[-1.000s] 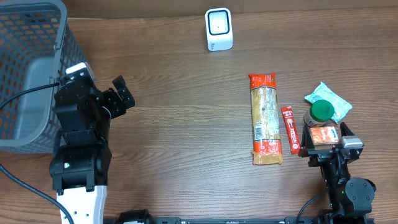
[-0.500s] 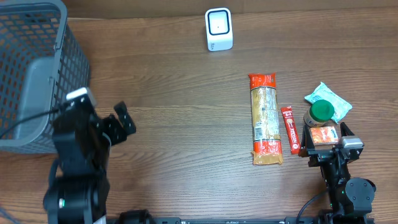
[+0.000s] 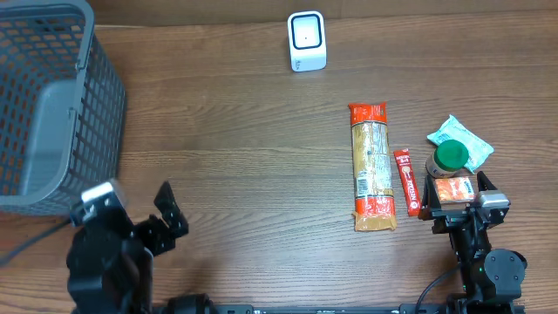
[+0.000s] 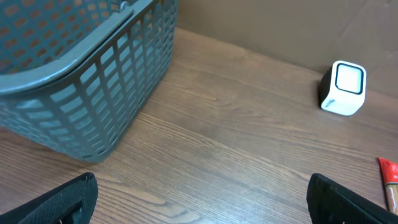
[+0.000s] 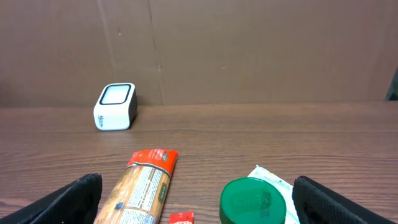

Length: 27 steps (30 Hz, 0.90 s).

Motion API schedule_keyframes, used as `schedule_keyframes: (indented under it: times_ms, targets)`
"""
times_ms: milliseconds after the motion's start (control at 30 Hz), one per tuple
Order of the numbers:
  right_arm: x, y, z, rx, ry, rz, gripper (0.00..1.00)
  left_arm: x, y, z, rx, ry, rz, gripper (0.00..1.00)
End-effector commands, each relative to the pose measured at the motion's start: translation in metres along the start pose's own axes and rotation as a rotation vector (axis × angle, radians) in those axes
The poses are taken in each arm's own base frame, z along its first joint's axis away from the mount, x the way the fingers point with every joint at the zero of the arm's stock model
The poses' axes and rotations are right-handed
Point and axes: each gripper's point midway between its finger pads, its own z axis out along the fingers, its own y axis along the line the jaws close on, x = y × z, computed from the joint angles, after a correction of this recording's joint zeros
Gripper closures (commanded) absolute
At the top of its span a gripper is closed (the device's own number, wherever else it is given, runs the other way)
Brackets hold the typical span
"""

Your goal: Scan the item barcode

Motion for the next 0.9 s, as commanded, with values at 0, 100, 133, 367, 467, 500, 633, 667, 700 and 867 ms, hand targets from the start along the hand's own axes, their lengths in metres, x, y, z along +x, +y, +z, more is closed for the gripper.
schedule_keyframes:
  times_ms: [0, 100, 133, 367, 467, 500, 633, 667, 700, 867]
  targets:
    - [0.002, 0.000, 0.000, -0.002, -0.004, -0.005, 0.00, 0.005, 0.003, -0.004, 0.005, -0.059, -0.012, 0.00]
    - [0.002, 0.000, 0.000, -0.002, -0.004, -0.005, 0.00, 0.002, -0.002, -0.003, 0.046, -0.138, -0.020, 0.00]
    - [0.002, 0.000, 0.000, -0.002, -0.004, -0.005, 0.00, -0.001, -0.004, -0.003, 0.066, -0.177, -0.026, 0.00]
    - [0.002, 0.000, 0.000, -0.002, -0.004, -0.005, 0.00, -0.027, -0.023, -0.006, 0.223, -0.494, -0.093, 0.00]
    - [0.002, 0.000, 0.000, -0.002, -0.004, -0.005, 0.00, -0.039, -0.030, -0.015, 0.300, -0.651, -0.111, 0.00]
    - [0.002, 0.000, 0.000, -0.002, -0.004, -0.005, 0.00, -0.042, -0.032, -0.019, 0.322, -0.700, -0.116, 0.00]
    - [0.002, 0.000, 0.000, -0.002, -0.004, -0.005, 0.00, -0.054, -0.033, -0.042, 0.391, -0.917, -0.144, 0.00]
    - [0.002, 0.000, 0.000, -0.002, -0.004, -0.005, 0.00, -0.057, -0.033, -0.045, 0.403, -0.965, -0.151, 0.00]
    - [0.002, 0.000, 0.000, -0.002, -0.004, -0.005, 0.00, -0.058, -0.033, -0.047, 0.415, -0.995, -0.156, 0.00]
    - [0.002, 0.000, 0.000, -0.002, -0.004, -0.005, 0.00, -0.046, -0.036, -0.033, 0.440, -1.031, -0.155, 0.00]
